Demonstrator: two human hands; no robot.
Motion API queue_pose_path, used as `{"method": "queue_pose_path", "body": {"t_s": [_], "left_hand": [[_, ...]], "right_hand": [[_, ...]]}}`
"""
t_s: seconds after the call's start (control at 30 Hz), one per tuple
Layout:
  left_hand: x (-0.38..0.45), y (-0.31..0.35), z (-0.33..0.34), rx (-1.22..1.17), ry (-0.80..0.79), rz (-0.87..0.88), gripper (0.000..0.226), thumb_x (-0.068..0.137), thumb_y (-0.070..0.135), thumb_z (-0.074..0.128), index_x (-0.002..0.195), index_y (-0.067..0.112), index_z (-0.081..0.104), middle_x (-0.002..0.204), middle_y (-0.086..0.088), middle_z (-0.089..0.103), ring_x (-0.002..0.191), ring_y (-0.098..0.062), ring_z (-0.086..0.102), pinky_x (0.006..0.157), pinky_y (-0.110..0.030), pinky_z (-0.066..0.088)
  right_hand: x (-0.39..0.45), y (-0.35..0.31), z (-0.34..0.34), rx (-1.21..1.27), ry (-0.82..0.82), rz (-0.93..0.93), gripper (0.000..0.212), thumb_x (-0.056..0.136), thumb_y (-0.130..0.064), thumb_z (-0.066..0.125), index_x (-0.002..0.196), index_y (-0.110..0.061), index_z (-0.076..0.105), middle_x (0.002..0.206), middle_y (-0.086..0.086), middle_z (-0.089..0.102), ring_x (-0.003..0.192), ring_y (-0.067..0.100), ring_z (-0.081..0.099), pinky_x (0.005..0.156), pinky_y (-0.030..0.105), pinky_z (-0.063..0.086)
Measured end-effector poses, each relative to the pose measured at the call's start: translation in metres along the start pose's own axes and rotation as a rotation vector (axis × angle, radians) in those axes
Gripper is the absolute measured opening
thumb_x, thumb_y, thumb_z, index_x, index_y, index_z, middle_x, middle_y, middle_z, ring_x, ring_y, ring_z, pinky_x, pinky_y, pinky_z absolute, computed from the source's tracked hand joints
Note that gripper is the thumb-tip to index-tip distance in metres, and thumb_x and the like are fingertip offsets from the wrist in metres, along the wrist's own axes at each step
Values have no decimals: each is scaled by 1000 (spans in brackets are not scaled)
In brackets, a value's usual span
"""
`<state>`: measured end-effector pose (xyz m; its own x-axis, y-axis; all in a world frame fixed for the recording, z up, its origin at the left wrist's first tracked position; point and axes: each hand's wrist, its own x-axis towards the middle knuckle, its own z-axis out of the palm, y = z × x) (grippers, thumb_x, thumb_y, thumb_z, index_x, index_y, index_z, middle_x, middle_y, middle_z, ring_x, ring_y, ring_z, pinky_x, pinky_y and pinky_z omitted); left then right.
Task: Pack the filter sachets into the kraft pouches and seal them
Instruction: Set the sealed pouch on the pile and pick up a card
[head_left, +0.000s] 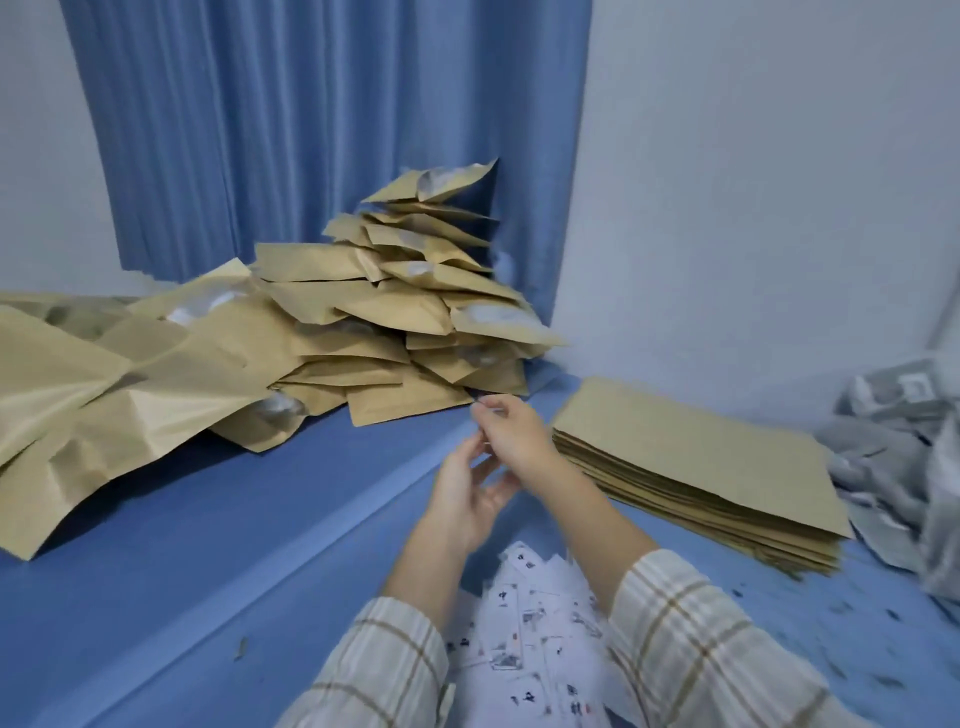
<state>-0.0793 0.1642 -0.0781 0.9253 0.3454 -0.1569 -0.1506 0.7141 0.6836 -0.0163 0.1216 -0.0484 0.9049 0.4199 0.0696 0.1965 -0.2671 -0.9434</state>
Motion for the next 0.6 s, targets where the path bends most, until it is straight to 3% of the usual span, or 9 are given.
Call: {"method": "queue_pose_path", "body": {"t_s": [0.1, 0.2, 0.27, 0.33, 0.4, 0.47, 0.53, 0.6], "left_hand": [[21, -39, 26, 19, 29, -99, 17, 98, 10, 45, 101, 2, 60, 97, -15, 59, 82, -25, 60, 82, -39, 53], [38, -64, 44, -8, 32, -170, 13, 97, 9, 47, 100, 1, 58, 101, -19, 57, 87, -25, 57, 86, -35, 51], [48, -77, 53, -17, 48, -200, 9, 96, 9, 49, 95, 2, 55, 109, -22, 53, 90, -26, 57, 99, -38, 44], [52, -87, 62, 0, 74, -217, 12, 96, 9, 51, 104, 0, 52, 108, -23, 52, 101, -31, 56, 102, -39, 42], [54, -97, 69, 10, 80, -218, 22, 94, 10, 53, 113, -1, 49, 107, -22, 54, 111, -32, 54, 99, -39, 43], [51, -103, 73, 43, 44, -209, 17, 92, 12, 57, 106, 2, 54, 102, -15, 61, 104, -27, 59, 97, -37, 46], [45, -105, 77, 95, 17, -203, 11, 89, 15, 62, 99, 12, 60, 94, -6, 65, 91, -19, 62, 93, -34, 49], [39, -105, 79, 166, -2, -209, 20, 86, 23, 67, 105, 17, 61, 99, -4, 67, 92, -18, 63, 89, -33, 51]], "right_hand": [[13, 46, -52, -325, 219, -75, 36, 93, -26, 50, 126, -12, 53, 119, 9, 61, 110, 24, 56, 95, 28, 38], [23, 83, -102, -921, 463, -221, 55, 89, -35, 52, 137, -12, 39, 140, 7, 43, 132, 23, 32, 110, 32, 20], [27, 102, -128, -1196, 396, -164, 77, 86, -52, 51, 145, -11, 22, 151, 6, 27, 142, 21, 14, 115, 37, 3], [27, 121, -144, -1289, 285, -51, 87, 84, -63, 44, 147, -12, 14, 152, 6, 27, 144, 23, 7, 116, 41, -4], [22, 133, -153, -1298, 271, -37, 79, 86, -64, 40, 145, -15, 21, 142, 3, 45, 141, 22, 19, 116, 41, -2], [11, 141, -155, -1326, 333, -185, 65, 84, -57, 51, 137, -20, 41, 120, 1, 62, 127, 19, 43, 115, 38, 11], [-3, 144, -157, -1337, 476, -386, 50, 64, -45, 79, 109, -24, 68, 82, 0, 71, 92, 18, 65, 102, 38, 40], [-16, 145, -157, -1246, 588, -587, 40, 53, -29, 87, 91, -23, 75, 64, -1, 66, 71, 21, 67, 84, 45, 52]]}}
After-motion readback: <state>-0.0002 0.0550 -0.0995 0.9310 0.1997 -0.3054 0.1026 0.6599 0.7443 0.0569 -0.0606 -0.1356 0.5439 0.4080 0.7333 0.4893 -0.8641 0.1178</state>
